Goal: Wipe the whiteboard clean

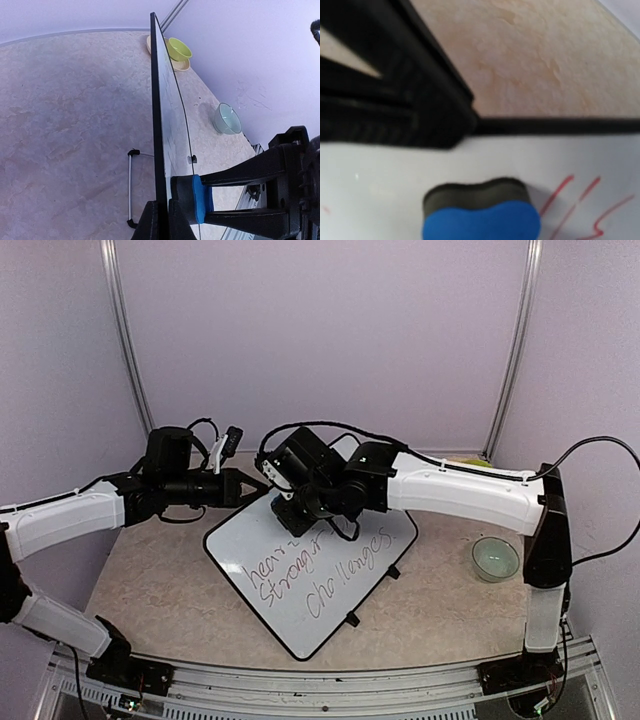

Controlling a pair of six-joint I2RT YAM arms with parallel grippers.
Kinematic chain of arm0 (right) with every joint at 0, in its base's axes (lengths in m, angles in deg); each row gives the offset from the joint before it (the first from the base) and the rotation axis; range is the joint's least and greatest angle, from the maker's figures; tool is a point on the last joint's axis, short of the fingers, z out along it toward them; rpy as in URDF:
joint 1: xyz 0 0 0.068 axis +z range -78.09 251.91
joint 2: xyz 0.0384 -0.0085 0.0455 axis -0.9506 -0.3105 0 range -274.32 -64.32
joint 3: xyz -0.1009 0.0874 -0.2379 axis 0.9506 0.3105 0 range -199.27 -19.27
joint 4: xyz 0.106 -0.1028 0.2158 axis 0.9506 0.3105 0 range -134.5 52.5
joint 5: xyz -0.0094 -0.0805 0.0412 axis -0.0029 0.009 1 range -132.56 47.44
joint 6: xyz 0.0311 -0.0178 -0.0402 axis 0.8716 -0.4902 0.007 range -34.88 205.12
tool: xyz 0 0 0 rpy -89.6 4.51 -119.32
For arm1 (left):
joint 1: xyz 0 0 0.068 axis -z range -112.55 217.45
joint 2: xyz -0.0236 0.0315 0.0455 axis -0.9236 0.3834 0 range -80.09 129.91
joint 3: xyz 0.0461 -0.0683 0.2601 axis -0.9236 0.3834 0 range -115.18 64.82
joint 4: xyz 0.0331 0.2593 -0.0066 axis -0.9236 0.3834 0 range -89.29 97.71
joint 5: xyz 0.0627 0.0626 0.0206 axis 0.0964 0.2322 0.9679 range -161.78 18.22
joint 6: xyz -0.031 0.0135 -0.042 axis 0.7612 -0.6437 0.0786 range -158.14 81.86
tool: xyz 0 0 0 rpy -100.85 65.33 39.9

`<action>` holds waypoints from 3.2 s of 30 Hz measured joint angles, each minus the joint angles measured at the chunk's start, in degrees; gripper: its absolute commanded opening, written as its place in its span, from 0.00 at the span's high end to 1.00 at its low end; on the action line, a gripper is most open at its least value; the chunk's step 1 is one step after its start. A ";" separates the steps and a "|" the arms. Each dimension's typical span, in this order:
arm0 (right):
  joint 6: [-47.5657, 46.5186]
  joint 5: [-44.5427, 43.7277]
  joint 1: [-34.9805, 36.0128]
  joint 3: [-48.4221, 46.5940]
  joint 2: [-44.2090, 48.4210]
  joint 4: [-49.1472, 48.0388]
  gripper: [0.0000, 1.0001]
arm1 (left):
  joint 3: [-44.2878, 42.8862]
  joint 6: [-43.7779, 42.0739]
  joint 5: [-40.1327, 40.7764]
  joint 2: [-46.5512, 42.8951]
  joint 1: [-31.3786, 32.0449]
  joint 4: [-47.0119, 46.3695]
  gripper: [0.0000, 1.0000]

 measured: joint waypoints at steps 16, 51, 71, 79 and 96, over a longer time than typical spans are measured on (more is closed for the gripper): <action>3.34 -1.84 1.31 12.83 4.96 -1.25 0.76 | 0.33 0.79 2.21 0.00 0.26 -0.26 1.00; -1.62 7.19 8.48 -0.79 -3.15 -3.48 0.75 | 0.63 0.46 0.50 0.02 0.35 -1.46 1.00; -1.77 -13.03 15.23 -17.00 -13.77 6.93 0.75 | 0.63 0.37 1.68 0.39 0.35 -1.66 1.00; -0.68 -15.32 17.53 -10.10 -12.50 7.65 0.75 | 0.63 0.24 1.68 0.63 0.26 -1.70 1.00; -2.49 -14.75 17.31 -14.95 -13.33 9.55 0.73 | 0.63 0.17 1.75 0.63 0.44 -2.51 1.00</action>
